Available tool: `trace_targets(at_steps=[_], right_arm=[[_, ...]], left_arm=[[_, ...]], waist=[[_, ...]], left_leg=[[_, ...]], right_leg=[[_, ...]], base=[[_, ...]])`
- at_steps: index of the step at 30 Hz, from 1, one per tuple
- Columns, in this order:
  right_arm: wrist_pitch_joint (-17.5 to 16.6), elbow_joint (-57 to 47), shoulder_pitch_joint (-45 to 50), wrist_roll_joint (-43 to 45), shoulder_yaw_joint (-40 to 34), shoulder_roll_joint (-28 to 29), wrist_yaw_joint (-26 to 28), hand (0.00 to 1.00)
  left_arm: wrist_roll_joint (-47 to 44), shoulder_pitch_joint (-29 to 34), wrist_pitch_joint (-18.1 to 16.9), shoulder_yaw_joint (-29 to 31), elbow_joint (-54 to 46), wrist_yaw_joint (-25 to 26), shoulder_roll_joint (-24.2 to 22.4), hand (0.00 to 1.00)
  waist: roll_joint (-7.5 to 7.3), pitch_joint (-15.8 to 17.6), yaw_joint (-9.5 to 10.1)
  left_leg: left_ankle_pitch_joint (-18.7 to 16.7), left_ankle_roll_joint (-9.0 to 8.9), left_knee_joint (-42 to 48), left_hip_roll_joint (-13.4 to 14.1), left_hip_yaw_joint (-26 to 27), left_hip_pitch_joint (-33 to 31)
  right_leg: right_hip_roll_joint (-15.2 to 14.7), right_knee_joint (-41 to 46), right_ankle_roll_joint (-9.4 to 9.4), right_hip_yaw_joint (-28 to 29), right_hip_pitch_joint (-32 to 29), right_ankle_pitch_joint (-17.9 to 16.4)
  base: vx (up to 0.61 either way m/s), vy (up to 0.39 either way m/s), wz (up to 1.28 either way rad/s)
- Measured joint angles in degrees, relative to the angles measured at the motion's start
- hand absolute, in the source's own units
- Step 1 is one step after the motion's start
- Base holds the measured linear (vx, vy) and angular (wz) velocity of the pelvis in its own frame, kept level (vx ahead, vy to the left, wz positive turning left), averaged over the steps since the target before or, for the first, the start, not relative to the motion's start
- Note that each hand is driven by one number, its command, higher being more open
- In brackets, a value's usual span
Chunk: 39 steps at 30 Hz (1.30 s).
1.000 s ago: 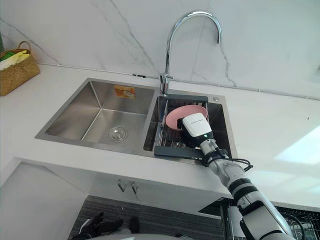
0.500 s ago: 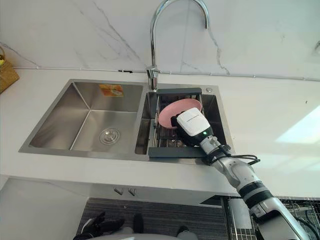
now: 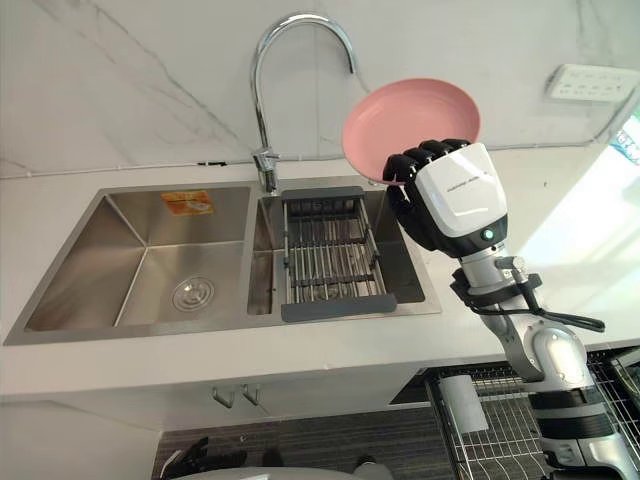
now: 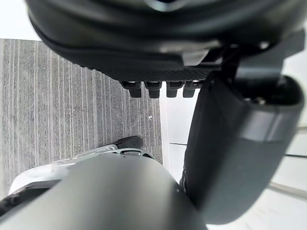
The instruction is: Walk over to the sink, pick up the cup, carry it to the dishwasher, place the cup inside the dishwasher, then close the dishwasher door
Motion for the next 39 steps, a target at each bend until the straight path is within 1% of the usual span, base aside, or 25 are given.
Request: trace_targets(at_steps=[7, 10, 13, 15, 16, 18, 19, 20, 21, 22, 23, 24, 25, 26, 27, 28, 29, 30, 31, 32, 33, 34, 35, 37, 39], right_arm=[[0.64, 0.06, 5.21, 2.99, -6.31, 0.9, -2.89, 0.0], [2.62, 0.07, 7.86, 5.65, -12.67, 2.36, -4.13, 0.0], [5.52, 0.58, 11.31, 9.16, -19.29, 4.64, -5.7, 0.0], [7.11, 3.19, 12.99, 11.68, -23.0, 6.51, -7.51, 0.0], [7.26, 4.25, 13.3, 12.45, -23.39, 6.71, -8.25, 0.0], [7.38, 8.18, 14.9, 13.7, -24.45, 8.27, -10.86, 0.0], [7.31, 8.67, 15.27, 14.41, -24.47, 8.86, -11.27, 0.0], [6.79, 8.78, 16.19, 15.92, -24.77, 10.25, -11.87, 0.0], [5.98, 8.86, 17.09, 17.61, -24.78, 11.72, -12.29, 0.0], [5.62, 8.98, 17.2, 18.29, -24.76, 12.73, -12.5, 0.0], [5.44, 9.55, 17.3, 20.38, -24.78, 14.46, -13.17, 0.0], [5.7, 10.69, 17.29, 22.68, -24.83, 15.92, -14.21, 0.0], [5.87, 11.31, 17.29, 23.65, -24.95, 16.81, -14.8, 0.0], [6.66, 12.26, 17.27, 24.83, -25.03, 18.91, -15.8, 0.0], [7.16, 12.78, 16.93, 25.07, -25.03, 19.86, -16.23, 0.0], [8.1, 14.28, 16.03, 25.91, -24.32, 20.24, -16.42, 0.0], [8.59, 15.26, 15.56, 26.48, -23.49, 20.8, -16.43, 0.0], [8.64, 15.52, 15.5, 26.51, -23.22, 21.35, -16.48, 0.0], [8.61, 15.73, 15.3, 26.52, -22.25, 22.72, -16.52, 0.0], [8.5, 15.75, 15.11, 26.54, -21.43, 23.37, -16.38, 0.0], [8.2, 15.78, 15.07, 26.54, -20.93, 23.9, -16.26, 0.0], [7.89, 15.78, 15.07, 26.53, -20.07, 24.49, -16.06, 0.0], [7.76, 15.83, 15.53, 26.55, -19.27, 25.59, -14.73, 0.0], [7.75, 15.91, 17.28, 26.54, -19.19, 26.88, -13.22, 0.0], [6.97, 16.47, 19.16, 26.35, -18.81, 28.54, -12.3, 0.0]], left_arm=[[-0.01, 0.16, 0.03, -0.01, -0.14, 0.16, 0.12, 1.0], [0.0, 0.34, 0.51, 0.0, -0.39, 0.14, 0.18, 1.0], [0.0, 0.82, 0.94, 0.02, -0.42, 0.13, 0.26, 1.0], [-0.02, 0.79, 1.68, 0.04, -0.55, 0.0, 0.49, 1.0], [-0.02, 0.75, 1.88, 0.05, -0.62, -0.02, 0.53, 1.0], [-0.07, 0.71, 2.15, 0.3, -0.56, -0.11, 1.05, 1.0], [-0.14, 0.72, 2.22, 0.6, -0.51, -0.11, 1.14, 1.0], [-0.51, 0.76, 2.6, 1.6, -0.64, -0.08, 1.03, 1.0], [-1.53, 0.81, 3.41, 2.57, -0.6, -0.06, 0.82, 1.0], [-2.19, 0.88, 3.7, 3.05, -0.48, 0.01, 0.61, 1.0], [-3.66, 0.86, 4.58, 3.73, -0.24, 0.08, 0.91, 1.0], [-5.21, 0.85, 5.14, 4.61, -0.13, 0.16, 0.98, 1.0], [-5.85, 0.88, 5.34, 5.03, -0.07, 0.21, 1.2, 1.0], [-7.11, 0.92, 5.4, 5.54, -0.08, 0.28, 2.44, 1.0], [-7.81, 0.37, 5.29, 5.81, -0.03, 0.38, 2.99, 1.0], [-8.45, -0.36, 5.35, 7.3, 0.33, 0.37, 3.19, 1.0], [-9.22, -0.51, 5.07, 7.88, 0.41, 0.59, 2.68, 1.0], [-9.44, -0.6, 4.88, 7.87, 0.41, 0.71, 2.67, 1.0], [-10.38, -0.72, 4.59, 7.91, 0.41, 1.07, 2.53, 1.0], [-11.19, -0.75, 4.61, 7.91, 0.41, 1.25, 2.48, 1.0], [-11.81, -0.82, 4.63, 7.94, 0.41, 1.27, 2.48, 1.0], [-12.59, -0.9, 4.64, 7.97, 0.41, 1.3, 2.46, 1.0], [-12.65, -1.0, 4.63, 7.98, 0.5, 1.43, 1.89, 1.0], [-12.65, -0.72, 4.6, 7.97, 0.53, 1.46, 1.39, 1.0], [-12.27, -0.29, 3.44, 7.92, 0.48, 1.99, 0.8, 1.0]], waist=[[-0.16, -0.24, -0.07], [-0.21, -0.35, -0.23], [-0.54, -0.18, -1.37], [-0.9, 0.03, -1.68], [-1.01, 0.1, -1.7], [-1.99, 0.68, -2.71], [-2.29, 0.86, -2.87], [-2.62, 0.98, -2.71], [-2.59, 1.01, -2.83], [-2.69, 1.06, -2.85], [-2.96, 1.15, -3.27], [-3.2, 0.96, -3.27], [-3.74, 0.65, -3.25], [-5.82, -0.22, -3.19], [-6.66, -0.16, -3.08], [-6.87, -0.04, -2.57], [-6.86, -0.01, -1.81], [-6.86, -0.01, -1.49], [-6.86, -0.02, -0.99], [-6.86, -0.02, -0.61], [-6.94, 0.01, -0.17], [-6.92, 0.07, 0.15], [-5.93, 0.6, 0.1], [-5.26, 0.52, 0.13], [-4.26, 1.01, 0.02]], left_leg=[[-0.09, 0.19, 0.01, -0.03, 0.72, 0.29], [-0.45, 0.23, 0.01, -0.04, 1.7, 0.72], [-0.72, 0.32, 0.02, -0.08, 2.5, 1.0], [-0.96, 0.34, 0.02, 0.09, 5.36, 1.02], [-1.05, 0.3, 0.02, 0.14, 6.3, 1.04], [-1.41, 0.18, 0.03, 0.31, 10.24, 1.34], [-1.48, 0.2, 0.01, 0.42, 11.47, 1.51], [-2.24, 0.01, 0.0, 1.0, 14.66, 1.62], [-2.85, 0.76, 0.02, 2.37, 17.39, 1.49], [-3.01, 0.97, 0.04, 3.23, 18.64, 1.47], [-3.03, 0.98, 0.12, 4.94, 20.71, 1.46], [-2.98, 0.9, 0.51, 6.6, 22.02, 1.39], [-2.94, 0.82, 1.18, 7.37, 22.3, 0.95], [-3.41, -0.24, 3.95, 8.44, 22.5, -0.74], [-3.73, -0.8, 6.02, 9.29, 22.51, -1.82], [-3.76, -1.61, 8.71, 11.17, 22.68, -3.13], [-4.12, -1.61, 10.71, 12.47, 23.33, -3.34], [-4.42, -1.66, 11.68, 12.98, 23.67, -3.36], [-5.42, -2.62, 13.81, 13.95, 24.28, -3.29], [-6.03, -3.49, 14.66, 14.22, 24.87, -3.24], [-6.22, -3.8, 15.24, 14.35, 25.29, -3.33], [-6.44, -4.1, 16.11, 14.58, 26.02, -3.57], [-6.47, -4.47, 16.75, 15.36, 26.7, -3.59], [-6.27, -4.67, 16.32, 15.84, 26.78, -3.28], [-5.14, -5.07, 15.07, 15.72, 27.1, -2.19]], right_leg=[[-0.01, -0.01, -0.28, 0.79, -0.12, 0.48], [-0.02, 0.07, -0.23, 1.66, -0.19, 0.55], [-0.17, 1.11, -0.19, 2.68, -0.83, 0.53], [-0.13, 2.34, -0.13, 5.34, -2.92, 0.63], [-0.06, 2.48, -0.06, 6.16, -3.52, 0.84], [0.22, 2.22, 0.8, 9.18, -5.55, 0.99], [0.08, 2.07, 0.98, 8.92, -6.06, 0.56], [-0.86, 2.3, 1.6, 4.99, -7.26, -0.45], [-1.7, 3.85, 2.01, 0.22, -8.33, -2.57], [-2.59, 5.84, -0.2, -2.12, -9.24, -2.16], [-4.01, 12.31, -4.16, -7.12, -10.94, -2.06], [-6.07, 18.25, -5.33, -11.12, -11.13, -2.32], [-7.03, 20.32, -5.36, -12.29, -10.84, -2.28], [-8.78, 21.84, -5.51, -13.0, -9.86, 0.32], [-7.92, 20.97, -4.15, -12.06, -10.18, 0.32], [-6.35, 19.39, -4.36, -12.87, -10.09, 0.46], [-4.64, 15.78, -4.34, -12.48, -8.52, 0.45], [-3.81, 13.36, -4.24, -12.49, -7.28, 0.51], [-2.0, 7.0, -3.78, -12.42, -4.0, 0.65], [-1.18, 3.77, -2.95, -12.15, -2.78, 0.87], [-0.81, 1.97, -2.3, -11.77, -2.31, 0.94], [-0.42, -0.14, -1.12, -11.15, -1.94, 1.0], [0.63, -1.34, -1.23, -10.66, -1.71, 1.47], [1.32, -1.72, -1.42, -10.42, -1.52, 1.58], [1.64, -1.98, -1.69, -10.13, -1.09, 1.75]], base=[[0.02, 0.002, -0.05], [0.04, 0.006, -0.15], [0.03, 0.017, -0.18], [-0.01, 0.033, -0.58], [-0.04, 0.032, -0.77], [-0.07, 0.032, -0.84], [-0.08, 0.03, -1.08], [-0.07, 0.022, -1.32], [-0.06, 0.022, -1.38], [-0.04, 0.0, -1.23], [-0.02, -0.026, -0.99], [0.01, -0.049, -0.83], [0.04, -0.123, -0.51], [0.06, -0.156, -0.23], [0.08, -0.256, -0.24], [0.07, -0.282, -0.29], [0.05, -0.254, -0.3], [0.02, -0.192, -0.29], [-0.03, -0.147, -0.26], [-0.06, -0.145, -0.33], [-0.09, -0.113, -0.38], [-0.13, -0.109, -0.4], [-0.12, -0.093, -0.32], [-0.09, -0.062, -0.13], [-0.06, -0.03, -0.09]])
